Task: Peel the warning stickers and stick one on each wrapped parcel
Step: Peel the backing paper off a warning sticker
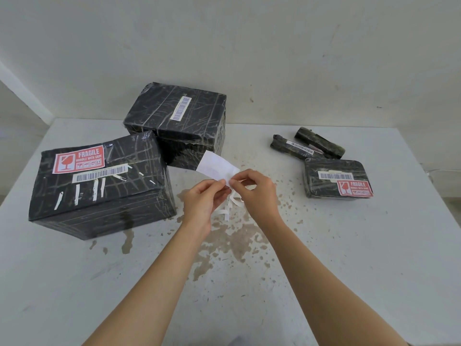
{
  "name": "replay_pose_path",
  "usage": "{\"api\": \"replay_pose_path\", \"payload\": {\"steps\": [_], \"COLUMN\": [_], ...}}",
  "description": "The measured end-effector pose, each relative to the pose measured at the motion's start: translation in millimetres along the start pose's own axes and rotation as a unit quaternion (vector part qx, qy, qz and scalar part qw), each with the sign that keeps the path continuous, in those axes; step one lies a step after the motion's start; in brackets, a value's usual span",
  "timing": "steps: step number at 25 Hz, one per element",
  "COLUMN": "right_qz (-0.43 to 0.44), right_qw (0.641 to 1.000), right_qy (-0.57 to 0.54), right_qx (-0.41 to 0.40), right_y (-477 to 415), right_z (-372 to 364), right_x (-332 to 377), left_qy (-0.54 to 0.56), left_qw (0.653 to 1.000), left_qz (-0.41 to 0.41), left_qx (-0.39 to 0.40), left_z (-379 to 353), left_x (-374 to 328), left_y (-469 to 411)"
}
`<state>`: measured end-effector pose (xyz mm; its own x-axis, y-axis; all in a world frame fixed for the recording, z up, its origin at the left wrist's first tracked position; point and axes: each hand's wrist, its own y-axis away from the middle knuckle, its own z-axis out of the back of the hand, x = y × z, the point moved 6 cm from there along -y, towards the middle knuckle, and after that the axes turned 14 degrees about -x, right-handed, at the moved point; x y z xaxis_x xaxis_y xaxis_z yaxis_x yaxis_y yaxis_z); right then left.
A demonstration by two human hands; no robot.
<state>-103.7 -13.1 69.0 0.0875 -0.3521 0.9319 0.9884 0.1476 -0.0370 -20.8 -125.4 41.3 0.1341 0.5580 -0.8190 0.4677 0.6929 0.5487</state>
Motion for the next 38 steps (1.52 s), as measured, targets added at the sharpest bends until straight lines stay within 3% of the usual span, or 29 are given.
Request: {"api": "replay_pose_path", "payload": {"steps": [7,17,26,33,38], "right_qz": [-0.035,-0.05,0.023,-0.123,-0.1], "right_qw": [0.998,0.997,0.996,0.982,0.978], "right_qy": [-0.03,0.002,0.085,0.13,0.181], "right_qx": [0.036,0.054,0.024,-0.066,0.033], "right_y": [-1,-6,-10,-29,-17], "right_z": [-2,-7,-5,10,-7], "right_x": [6,6,3,-52,-70], "left_qy": [0.0,-0.071,-0.077,-0.169,-0.235], "left_qw": [1.0,0.99,0.992,0.98,0.958], "left_qz": [-0.019,-0.115,-0.094,-0.106,-0.156], "left_qx": [0.012,0.037,0.028,-0.026,-0.057], "left_z": [-1,0,-2,8,16], "left_x": [-8,-16,-10,-8,-10], "left_y": [1,-4,-7,-18,-24]}}
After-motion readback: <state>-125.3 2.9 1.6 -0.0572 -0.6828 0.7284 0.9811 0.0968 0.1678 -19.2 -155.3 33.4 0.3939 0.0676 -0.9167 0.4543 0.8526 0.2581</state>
